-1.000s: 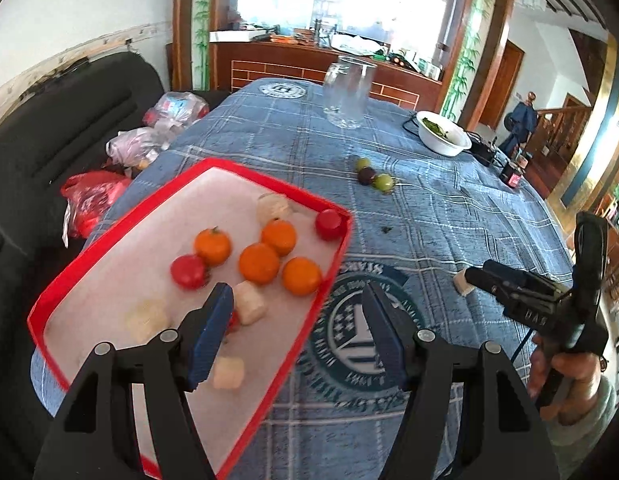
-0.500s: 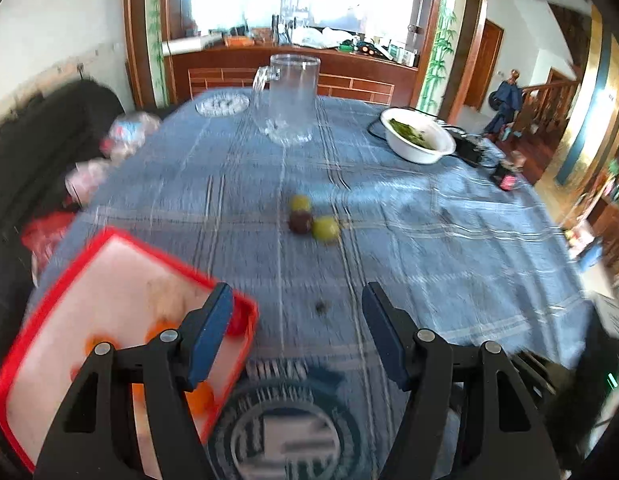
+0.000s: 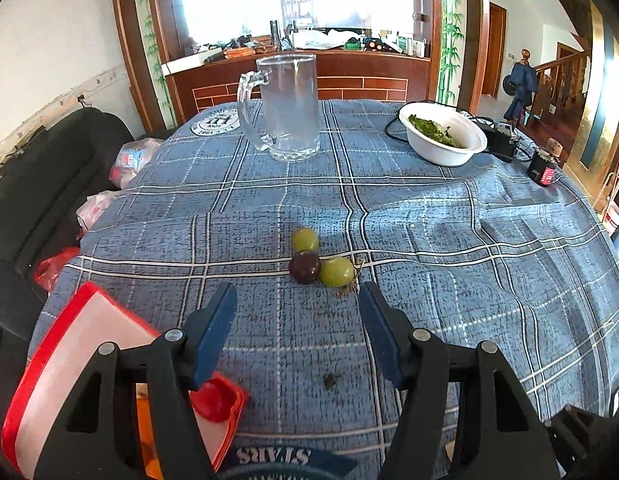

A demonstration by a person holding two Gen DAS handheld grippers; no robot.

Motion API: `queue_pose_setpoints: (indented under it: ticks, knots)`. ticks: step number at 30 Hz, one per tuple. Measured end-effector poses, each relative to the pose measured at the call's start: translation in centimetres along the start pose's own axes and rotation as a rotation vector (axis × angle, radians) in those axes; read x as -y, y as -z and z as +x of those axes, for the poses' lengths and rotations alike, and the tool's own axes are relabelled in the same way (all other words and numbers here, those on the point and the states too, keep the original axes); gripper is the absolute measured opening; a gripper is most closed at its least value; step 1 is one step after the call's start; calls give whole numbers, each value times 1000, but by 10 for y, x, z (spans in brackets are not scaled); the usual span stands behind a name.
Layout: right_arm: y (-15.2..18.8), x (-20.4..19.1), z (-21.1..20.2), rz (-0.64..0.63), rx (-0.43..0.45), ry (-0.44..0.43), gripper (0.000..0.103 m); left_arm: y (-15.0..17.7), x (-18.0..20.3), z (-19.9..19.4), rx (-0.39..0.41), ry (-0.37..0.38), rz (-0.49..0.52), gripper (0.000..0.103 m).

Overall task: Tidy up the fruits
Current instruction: 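Grasp a dark purple grape with the left tool while the right tool grasps a beige bread cube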

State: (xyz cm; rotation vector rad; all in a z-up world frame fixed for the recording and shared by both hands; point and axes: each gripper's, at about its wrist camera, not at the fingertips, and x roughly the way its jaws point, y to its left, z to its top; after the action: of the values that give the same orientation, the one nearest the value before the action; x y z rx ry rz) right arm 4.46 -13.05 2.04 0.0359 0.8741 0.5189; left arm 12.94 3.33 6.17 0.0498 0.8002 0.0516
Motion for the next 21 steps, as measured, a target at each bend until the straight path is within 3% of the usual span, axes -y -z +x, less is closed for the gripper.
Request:
queue_pose_setpoints:
  ticks: [2,6,11,14,21]
  knots:
    - [0,0,2,-1,-6,-1,44,-3,-1,9,-16,8,-10,55]
    - [0,0,5,-5,-18,1,42,-10,-6,28,-55,36,-56,51]
    - [0,1,9,-3,-30,-4,40,-20,-24,55,-125,88,-165,33]
    - [0,1,9,-1,-32,-10,39,-23,-34,71,-169,124,-238,33]
    - [0,-1,9,-2,-32,-17,39,-27,-28,87,-207,158,-264,29]
